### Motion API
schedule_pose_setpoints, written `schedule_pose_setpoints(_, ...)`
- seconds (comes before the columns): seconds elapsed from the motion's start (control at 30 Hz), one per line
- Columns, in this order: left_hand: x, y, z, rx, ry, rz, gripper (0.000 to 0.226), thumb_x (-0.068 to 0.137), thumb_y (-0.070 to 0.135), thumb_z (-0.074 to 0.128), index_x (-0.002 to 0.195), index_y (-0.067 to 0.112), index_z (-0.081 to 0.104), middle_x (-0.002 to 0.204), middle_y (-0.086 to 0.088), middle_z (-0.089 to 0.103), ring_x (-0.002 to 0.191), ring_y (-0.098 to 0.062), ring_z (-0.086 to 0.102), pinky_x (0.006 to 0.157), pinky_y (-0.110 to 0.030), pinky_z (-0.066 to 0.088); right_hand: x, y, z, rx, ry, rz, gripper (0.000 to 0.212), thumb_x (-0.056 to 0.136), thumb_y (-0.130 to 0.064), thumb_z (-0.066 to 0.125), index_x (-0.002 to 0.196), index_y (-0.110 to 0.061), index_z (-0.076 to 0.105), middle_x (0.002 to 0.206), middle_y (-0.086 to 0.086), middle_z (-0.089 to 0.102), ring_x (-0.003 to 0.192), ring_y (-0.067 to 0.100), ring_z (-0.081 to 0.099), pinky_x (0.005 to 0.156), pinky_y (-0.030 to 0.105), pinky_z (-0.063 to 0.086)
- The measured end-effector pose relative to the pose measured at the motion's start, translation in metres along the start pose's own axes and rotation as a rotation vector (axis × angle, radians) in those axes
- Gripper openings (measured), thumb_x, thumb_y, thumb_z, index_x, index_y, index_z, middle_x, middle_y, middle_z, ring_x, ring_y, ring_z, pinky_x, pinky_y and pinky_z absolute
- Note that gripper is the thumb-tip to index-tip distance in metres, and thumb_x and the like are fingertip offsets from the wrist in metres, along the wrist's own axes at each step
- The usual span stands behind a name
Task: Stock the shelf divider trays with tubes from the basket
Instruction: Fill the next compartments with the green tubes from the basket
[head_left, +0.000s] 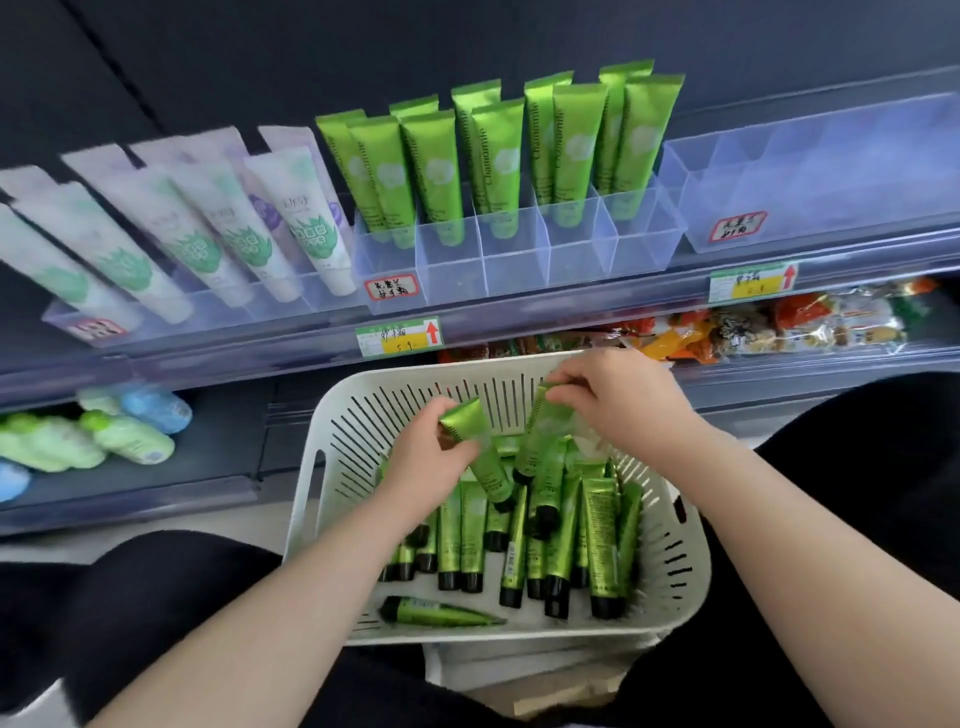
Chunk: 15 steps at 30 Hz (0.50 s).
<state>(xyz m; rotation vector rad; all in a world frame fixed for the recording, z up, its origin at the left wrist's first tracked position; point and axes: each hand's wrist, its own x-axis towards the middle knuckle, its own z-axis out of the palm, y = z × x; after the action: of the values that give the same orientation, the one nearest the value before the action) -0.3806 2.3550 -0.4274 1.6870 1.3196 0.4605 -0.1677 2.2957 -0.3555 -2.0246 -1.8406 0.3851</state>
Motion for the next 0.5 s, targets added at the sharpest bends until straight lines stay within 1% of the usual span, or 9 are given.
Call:
schedule_pose_setpoints(0.1, 0.001, 0.039, -0.017, -0.013, 0.072, 0.133, 0.014, 0.089, 0.024, 0.066, 0.095, 0.036, 0.062, 0.084, 0.001, 0.070, 0.069, -0.017, 0.069, 0.070, -0.049, 0.058, 0.002, -0.008, -0.029, -0.009, 0.135, -0.053, 0.015, 0.091, -0.033, 0.057, 0.098, -0.027, 0.070, 0.095, -0.008, 0.069, 0.092, 0.017, 0.060, 0.072, 0.031, 0.048)
schedule_pose_setpoints(0.17, 0.006, 0.072, -0.029, 0.009, 0.159, 0.219, 0.007, 0.091, 0.025, 0.062, 0.095, 0.030, 0.063, 0.082, 0.003, 0.069, 0.072, -0.019, 0.067, 0.072, -0.048, 0.057, 0.005, -0.011, -0.050, 0.009, 0.215, -0.075, 0.015, 0.092, -0.029, 0.057, 0.098, -0.023, 0.069, 0.093, -0.006, 0.067, 0.093, 0.019, 0.057, 0.073, 0.033, 0.048)
schedule_pose_setpoints(0.2, 0.008, 0.089, -0.034, 0.034, 0.202, 0.266, 0.006, 0.091, 0.025, 0.062, 0.095, 0.030, 0.062, 0.082, 0.005, 0.068, 0.073, -0.017, 0.066, 0.072, -0.047, 0.057, 0.006, -0.012, -0.061, 0.006, 0.246, -0.081, 0.014, 0.092, -0.028, 0.056, 0.097, -0.023, 0.069, 0.091, -0.005, 0.066, 0.092, 0.020, 0.056, 0.071, 0.034, 0.048)
schedule_pose_setpoints(0.27, 0.012, 0.125, -0.043, 0.062, 0.270, 0.361, 0.011, 0.091, 0.024, 0.061, 0.096, 0.034, 0.059, 0.081, 0.009, 0.066, 0.073, -0.014, 0.066, 0.071, -0.046, 0.057, 0.008, -0.013, -0.082, -0.021, 0.300, -0.089, 0.015, 0.092, -0.027, 0.055, 0.097, -0.025, 0.069, 0.091, -0.003, 0.065, 0.093, 0.022, 0.055, 0.069, 0.034, 0.046)
schedule_pose_setpoints(0.33, 0.016, 0.159, -0.048, 0.094, 0.348, 0.459, 0.018, 0.089, 0.024, 0.062, 0.100, 0.038, 0.057, 0.077, 0.010, 0.064, 0.068, -0.016, 0.064, 0.069, -0.044, 0.056, 0.010, -0.011, -0.103, -0.053, 0.373, -0.098, 0.017, 0.092, -0.026, 0.055, 0.100, -0.025, 0.070, 0.094, 0.000, 0.066, 0.096, 0.024, 0.055, 0.067, 0.032, 0.043)
schedule_pose_setpoints(0.4, 0.022, 0.192, -0.050, 0.080, 0.412, 0.537, 0.021, 0.088, 0.021, 0.062, 0.103, 0.035, 0.060, 0.070, 0.011, 0.059, 0.064, -0.016, 0.061, 0.068, -0.044, 0.056, 0.014, -0.010, -0.122, -0.082, 0.476, -0.090, 0.019, 0.093, -0.025, 0.054, 0.102, -0.024, 0.071, 0.095, 0.002, 0.066, 0.097, 0.028, 0.053, 0.066, 0.031, 0.037)
schedule_pose_setpoints(0.43, 0.027, 0.207, -0.049, 0.052, 0.433, 0.561, 0.020, 0.088, 0.018, 0.061, 0.104, 0.031, 0.062, 0.067, 0.010, 0.057, 0.062, -0.017, 0.059, 0.068, -0.045, 0.057, 0.016, -0.009, -0.131, -0.091, 0.526, -0.076, 0.019, 0.093, -0.025, 0.054, 0.102, -0.024, 0.071, 0.095, 0.003, 0.065, 0.096, 0.030, 0.052, 0.066, 0.032, 0.036)
schedule_pose_setpoints(0.5, 0.038, 0.234, -0.045, 0.033, 0.455, 0.590, 0.017, 0.089, 0.016, 0.059, 0.102, 0.026, 0.063, 0.070, 0.007, 0.059, 0.066, -0.020, 0.062, 0.068, -0.045, 0.057, 0.021, -0.005, -0.148, -0.116, 0.595, -0.048, 0.020, 0.094, -0.024, 0.053, 0.103, -0.023, 0.070, 0.095, 0.005, 0.064, 0.095, 0.032, 0.050, 0.069, 0.037, 0.043)
